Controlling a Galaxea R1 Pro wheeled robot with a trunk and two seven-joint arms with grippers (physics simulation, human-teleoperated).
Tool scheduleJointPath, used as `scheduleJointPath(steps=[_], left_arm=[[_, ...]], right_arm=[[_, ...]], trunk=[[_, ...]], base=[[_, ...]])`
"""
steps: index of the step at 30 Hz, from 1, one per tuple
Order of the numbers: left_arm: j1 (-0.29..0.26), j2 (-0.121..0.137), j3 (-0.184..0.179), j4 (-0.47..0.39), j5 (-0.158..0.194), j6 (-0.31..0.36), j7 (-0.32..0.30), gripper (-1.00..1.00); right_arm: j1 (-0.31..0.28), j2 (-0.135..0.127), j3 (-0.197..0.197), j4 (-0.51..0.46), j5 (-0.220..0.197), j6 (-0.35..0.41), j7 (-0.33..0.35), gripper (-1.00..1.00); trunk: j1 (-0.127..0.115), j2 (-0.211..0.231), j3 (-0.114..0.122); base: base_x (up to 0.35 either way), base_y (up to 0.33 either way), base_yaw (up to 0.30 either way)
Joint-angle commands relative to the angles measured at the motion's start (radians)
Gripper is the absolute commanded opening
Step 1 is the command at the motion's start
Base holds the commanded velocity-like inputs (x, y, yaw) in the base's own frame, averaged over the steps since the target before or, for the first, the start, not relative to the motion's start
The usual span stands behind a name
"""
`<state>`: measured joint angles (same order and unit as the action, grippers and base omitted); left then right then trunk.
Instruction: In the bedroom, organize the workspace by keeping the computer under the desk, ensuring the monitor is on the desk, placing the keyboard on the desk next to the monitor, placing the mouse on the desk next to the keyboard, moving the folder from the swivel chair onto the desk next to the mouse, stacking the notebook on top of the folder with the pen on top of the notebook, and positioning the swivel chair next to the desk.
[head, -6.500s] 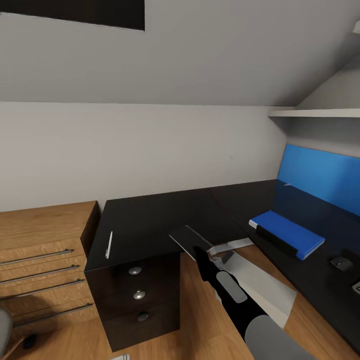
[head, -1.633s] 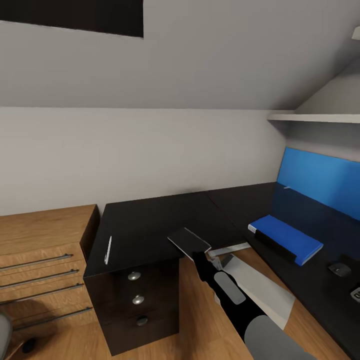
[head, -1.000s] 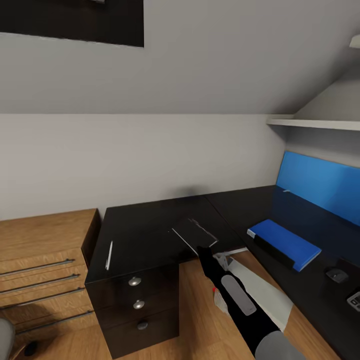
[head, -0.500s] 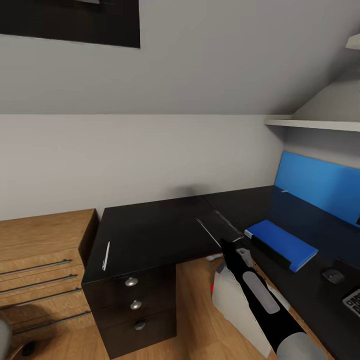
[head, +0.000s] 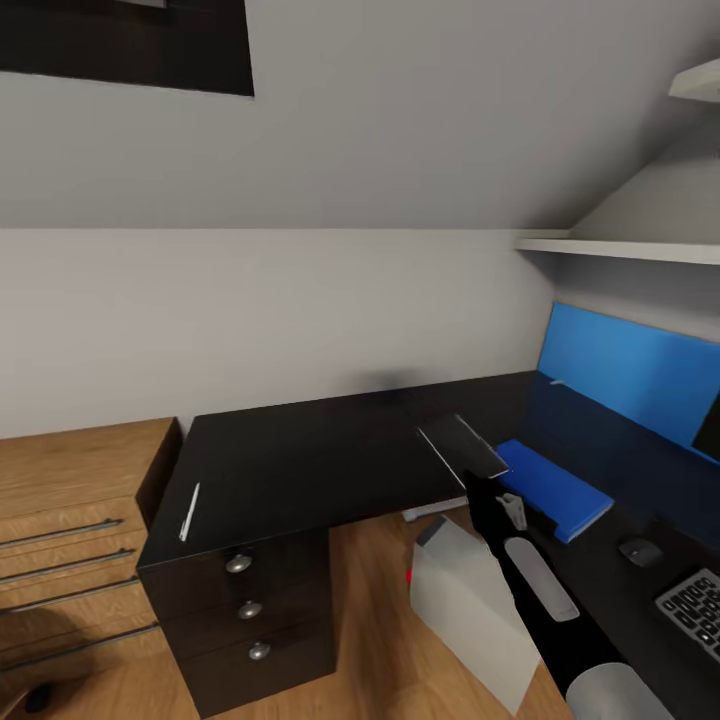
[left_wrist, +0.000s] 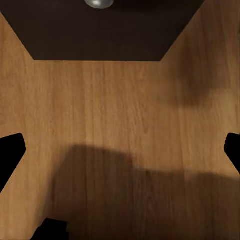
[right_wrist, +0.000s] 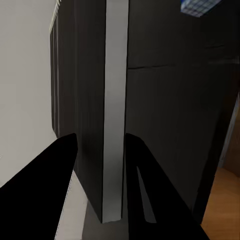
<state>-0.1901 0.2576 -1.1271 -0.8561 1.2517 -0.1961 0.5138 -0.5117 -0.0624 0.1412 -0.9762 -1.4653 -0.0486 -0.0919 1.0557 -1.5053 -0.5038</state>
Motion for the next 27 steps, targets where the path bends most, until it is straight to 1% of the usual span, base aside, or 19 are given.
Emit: scheduleJointPath(steps=[1,3,5,6,9,14,19,25,27], left_arm=[[-0.002,0.001,-0.007,-0.002,0.009,-0.008,0.005,1.00],[-0.002,0.001,-0.007,-0.002,0.009,-0.008,0.005,1.00],[-0.002,0.000,-0.007,-0.001,0.009,-0.008,0.005,1.00],[-0.002,0.001,-0.007,-0.001,0.009,-0.008,0.005,1.00],[-0.002,0.001,-0.007,-0.001,0.009,-0.008,0.005,1.00],[-0.002,0.001,-0.007,-0.001,0.009,-0.008,0.005,1.00],[-0.002,0.001,-0.006,-0.001,0.009,-0.008,0.006,1.00],[-0.002,0.001,-0.006,-0.001,0.009,-0.008,0.006,1.00],[-0.002,0.001,-0.006,-0.001,0.009,-0.008,0.006,1.00]], right_arm=[[-0.001,-0.002,-0.017,-0.002,-0.009,-0.005,-0.006,-1.00],[0.006,-0.002,-0.071,-0.003,-0.027,-0.002,-0.006,-1.00],[0.008,-0.002,-0.095,-0.003,-0.043,-0.002,-0.007,-1.00],[0.010,-0.003,-0.115,-0.004,-0.060,-0.001,-0.007,-1.00],[0.012,-0.004,-0.137,-0.004,-0.079,-0.002,-0.008,-1.00],[0.013,-0.011,-0.151,-0.004,-0.088,-0.003,-0.013,-1.00],[0.013,-0.021,-0.160,-0.004,-0.090,-0.004,-0.048,-1.00],[0.013,-0.023,-0.162,-0.004,-0.089,-0.007,-0.078,-1.00],[0.013,-0.023,-0.159,-0.004,-0.086,-0.007,-0.085,-1.00]], trunk=[[0.000,-0.001,-0.001],[0.000,-0.001,-0.001],[0.000,-0.001,0.000],[0.000,-0.001,0.000],[0.000,-0.001,0.000],[0.000,-0.001,0.000],[0.000,-0.001,0.000],[0.000,-0.001,0.002],[0.000,-0.001,0.003]], base=[[0.000,-0.013,-0.116],[0.000,-0.007,-0.187],[0.000,-0.004,-0.223],[0.000,-0.002,-0.243],[0.000,-0.001,-0.253],[0.000,0.000,-0.264],[0.000,0.000,-0.268],[0.000,0.000,-0.263],[0.000,0.000,-0.130]])
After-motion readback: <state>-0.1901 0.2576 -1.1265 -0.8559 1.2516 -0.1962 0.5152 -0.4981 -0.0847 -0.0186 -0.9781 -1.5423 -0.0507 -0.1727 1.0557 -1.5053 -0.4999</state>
